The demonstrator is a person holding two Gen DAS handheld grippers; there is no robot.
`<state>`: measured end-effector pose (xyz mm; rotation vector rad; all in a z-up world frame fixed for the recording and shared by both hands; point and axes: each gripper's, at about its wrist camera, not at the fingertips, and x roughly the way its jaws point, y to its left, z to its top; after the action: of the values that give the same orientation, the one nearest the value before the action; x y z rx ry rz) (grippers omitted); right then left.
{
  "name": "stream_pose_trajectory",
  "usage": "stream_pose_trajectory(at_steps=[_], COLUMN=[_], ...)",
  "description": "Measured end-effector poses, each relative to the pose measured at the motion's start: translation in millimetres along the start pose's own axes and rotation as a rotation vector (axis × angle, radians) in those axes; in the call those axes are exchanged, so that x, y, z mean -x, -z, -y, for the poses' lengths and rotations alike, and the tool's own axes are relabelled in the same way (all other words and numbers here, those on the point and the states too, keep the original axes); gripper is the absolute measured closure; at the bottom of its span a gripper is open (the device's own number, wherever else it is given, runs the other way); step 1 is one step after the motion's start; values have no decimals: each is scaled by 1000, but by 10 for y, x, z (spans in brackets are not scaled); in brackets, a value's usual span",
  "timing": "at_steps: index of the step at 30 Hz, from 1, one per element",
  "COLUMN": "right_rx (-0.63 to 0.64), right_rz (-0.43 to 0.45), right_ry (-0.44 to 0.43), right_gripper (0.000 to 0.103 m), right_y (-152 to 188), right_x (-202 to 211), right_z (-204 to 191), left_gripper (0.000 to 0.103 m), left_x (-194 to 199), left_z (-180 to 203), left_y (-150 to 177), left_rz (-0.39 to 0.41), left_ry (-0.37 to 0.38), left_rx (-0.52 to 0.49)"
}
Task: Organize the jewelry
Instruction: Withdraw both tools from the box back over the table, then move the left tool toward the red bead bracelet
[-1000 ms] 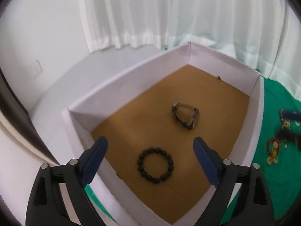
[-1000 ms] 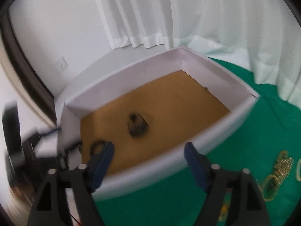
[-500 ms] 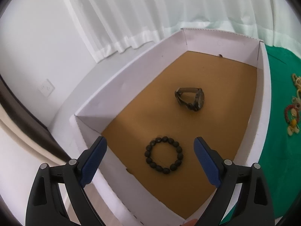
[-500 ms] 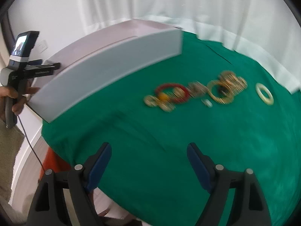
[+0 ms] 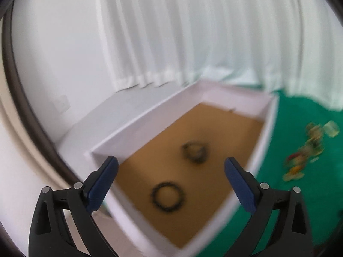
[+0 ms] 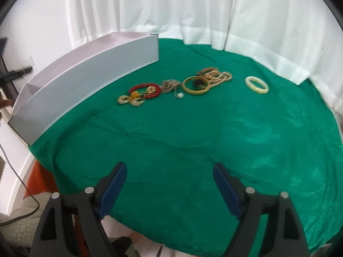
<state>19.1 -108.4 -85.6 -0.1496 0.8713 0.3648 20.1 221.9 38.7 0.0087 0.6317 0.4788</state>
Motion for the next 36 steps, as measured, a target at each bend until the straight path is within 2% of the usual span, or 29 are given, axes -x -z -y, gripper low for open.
stream_pose_trajectory(at_steps=[5, 9, 11, 17, 21, 26, 32, 36], right_rx=[-23, -14, -6, -8, -25, -24, -18, 6], right_rz=[29, 51, 58, 33, 25, 17, 8, -18], right_ry=[18, 28, 35, 53, 32, 31, 27, 35], right_gripper=[19, 19, 19, 18, 18, 18, 18, 18], right_y=[28, 29, 36, 64, 89, 111, 126, 158], right_x=[108, 202, 240, 212, 227, 242, 254, 243], right_z=[76, 66, 62, 106, 144, 173, 179, 139], left_gripper=[3, 3, 3, 3, 2, 2, 2, 2], left_x=[348, 463, 456, 379, 421, 495, 367, 340], left_z=[344, 865, 1156, 1715, 1822, 1845, 1783, 1749], left_y=[-57, 88, 240, 581, 676, 745, 784, 788], left_rz=[20, 13, -35, -196, -227, -210, -263, -271], left_ry=[212, 331, 384, 532, 551, 529, 532, 526], left_rx=[10, -72, -124, -234, -255, -303, -272, -260])
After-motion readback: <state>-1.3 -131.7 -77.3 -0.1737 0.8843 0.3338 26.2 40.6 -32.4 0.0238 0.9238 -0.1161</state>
